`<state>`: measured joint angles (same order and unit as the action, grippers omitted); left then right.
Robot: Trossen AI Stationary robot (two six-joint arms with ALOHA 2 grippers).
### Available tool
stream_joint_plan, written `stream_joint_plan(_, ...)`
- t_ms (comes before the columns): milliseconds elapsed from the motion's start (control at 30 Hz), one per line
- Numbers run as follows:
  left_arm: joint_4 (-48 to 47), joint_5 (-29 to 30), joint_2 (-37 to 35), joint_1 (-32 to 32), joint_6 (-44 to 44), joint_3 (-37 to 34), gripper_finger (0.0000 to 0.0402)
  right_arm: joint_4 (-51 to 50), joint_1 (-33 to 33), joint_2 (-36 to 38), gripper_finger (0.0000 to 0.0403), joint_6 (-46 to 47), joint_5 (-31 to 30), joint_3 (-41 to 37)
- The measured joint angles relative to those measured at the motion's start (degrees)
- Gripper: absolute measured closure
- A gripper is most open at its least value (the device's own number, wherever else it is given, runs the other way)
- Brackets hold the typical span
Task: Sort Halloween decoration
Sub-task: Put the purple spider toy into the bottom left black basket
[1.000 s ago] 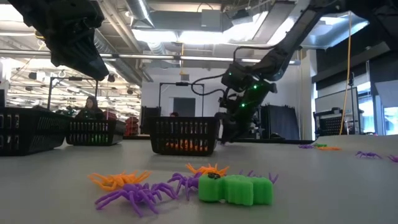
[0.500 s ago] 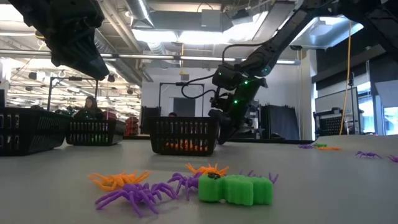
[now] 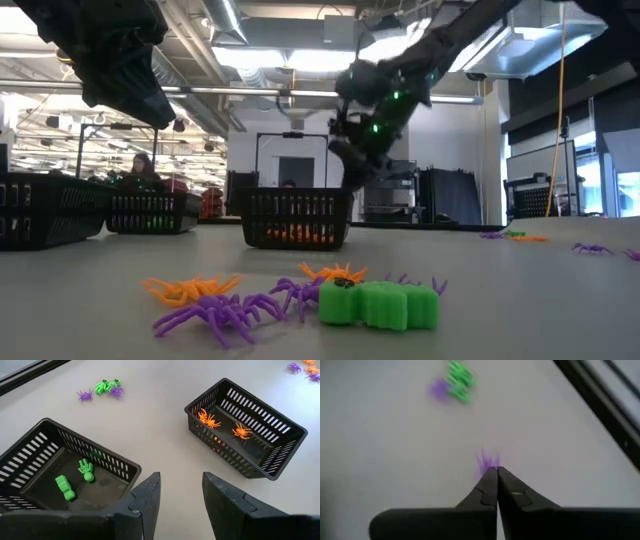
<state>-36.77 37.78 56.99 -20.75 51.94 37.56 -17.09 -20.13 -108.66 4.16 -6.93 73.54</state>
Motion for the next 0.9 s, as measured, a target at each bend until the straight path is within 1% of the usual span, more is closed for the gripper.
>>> stream_joint_plan(167, 0.00, 0.00, 0.02, 0.00, -0.02, 0.00, 0.0264, 1.16, 5.76, 3.46, 0.0402, 0.01, -0.75, 0.00)
stream_joint_plan(300, 0.00, 0.00, 0.02, 0.00, -0.02, 0.00, 0.0264, 0.04, 9.91, 4.59, 0.0402, -0.91, -7.02, 0.07)
stream_joint_plan(367, -0.01, 0.00, 0.02, 0.00, -0.01, 0.00, 0.0264, -1.95, 10.35, 4.59, 0.0402, -1.70, -9.42, 0.07)
stream_joint_plan(433, -0.01, 0.00, 0.02, 0.00, -0.02, 0.00, 0.0264, -3.08, 9.29, 4.47, 0.0399, -1.71, -9.49, 0.05)
stream_joint_plan(467, 0.00, 0.01, 0.02, 0.00, 0.00, 0.00, 0.0264, -3.47, 8.42, 4.22, 0.0397, -1.58, -8.54, -0.02)
stream_joint_plan(567, -0.02, 0.00, 0.02, 0.02, -0.02, 0.00, 0.0264, -5.18, 5.31, 3.86, 0.0381, -1.18, -2.40, -1.28)
stream_joint_plan(633, 0.00, 0.00, 0.04, 0.00, 0.00, 0.00, 0.0264, -3.51, 3.16, 3.80, 0.0365, -1.73, 0.54, -3.09)
stream_joint_plan(733, 0.00, 0.00, 0.04, 0.01, -0.01, 0.00, 0.0264, -3.22, 0.06, 3.69, 0.0334, -2.97, 2.76, -6.20)
stream_joint_plan(800, 0.00, 0.02, 0.04, 0.00, 0.00, 0.00, 0.0264, -0.49, -1.56, 3.04, 0.0311, -3.01, 4.30, -8.48)
stream_joint_plan(900, -0.01, 0.02, 0.04, 0.02, -0.01, 0.00, 0.0264, 2.68, -3.27, 2.28, 0.0278, -2.98, 8.22, -11.17)
